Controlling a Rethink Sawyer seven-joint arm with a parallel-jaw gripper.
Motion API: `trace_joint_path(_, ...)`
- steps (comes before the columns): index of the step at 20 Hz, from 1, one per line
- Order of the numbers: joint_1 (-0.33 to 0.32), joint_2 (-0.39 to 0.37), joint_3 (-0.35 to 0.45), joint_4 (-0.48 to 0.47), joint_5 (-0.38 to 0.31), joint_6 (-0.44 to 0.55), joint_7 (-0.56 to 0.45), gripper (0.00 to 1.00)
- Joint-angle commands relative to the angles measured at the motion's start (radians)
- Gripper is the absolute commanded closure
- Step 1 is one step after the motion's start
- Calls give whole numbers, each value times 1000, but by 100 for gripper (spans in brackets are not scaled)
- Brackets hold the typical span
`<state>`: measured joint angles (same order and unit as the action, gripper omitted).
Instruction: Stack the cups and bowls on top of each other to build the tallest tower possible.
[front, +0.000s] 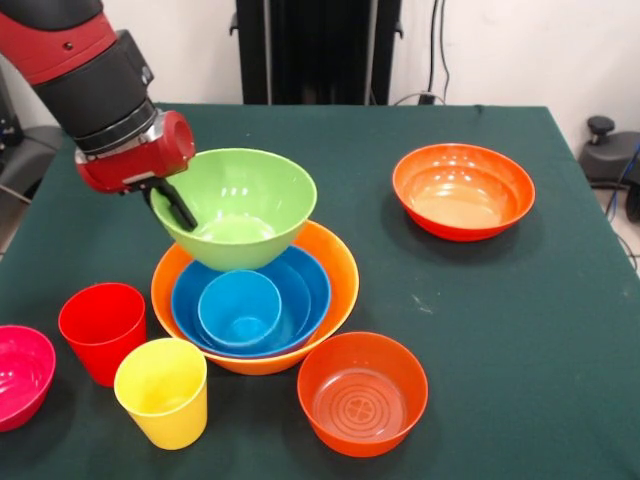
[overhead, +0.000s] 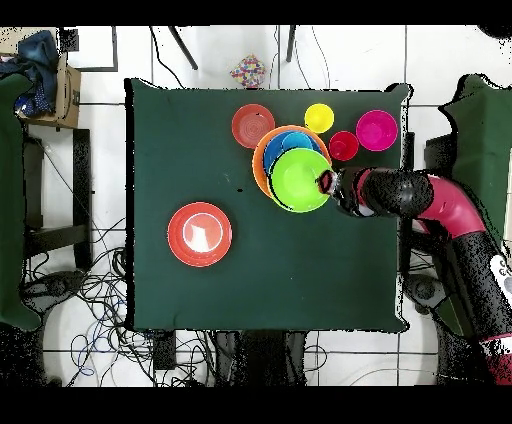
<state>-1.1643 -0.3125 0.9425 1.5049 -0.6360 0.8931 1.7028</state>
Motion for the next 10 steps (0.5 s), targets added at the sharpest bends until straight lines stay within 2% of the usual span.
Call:
trace_joint_path(1, 58, 30, -26, -117, -25, 93, -320, 100)
trace_joint_path(10, 56, 15, -13, -107, -10, 105, -311, 100)
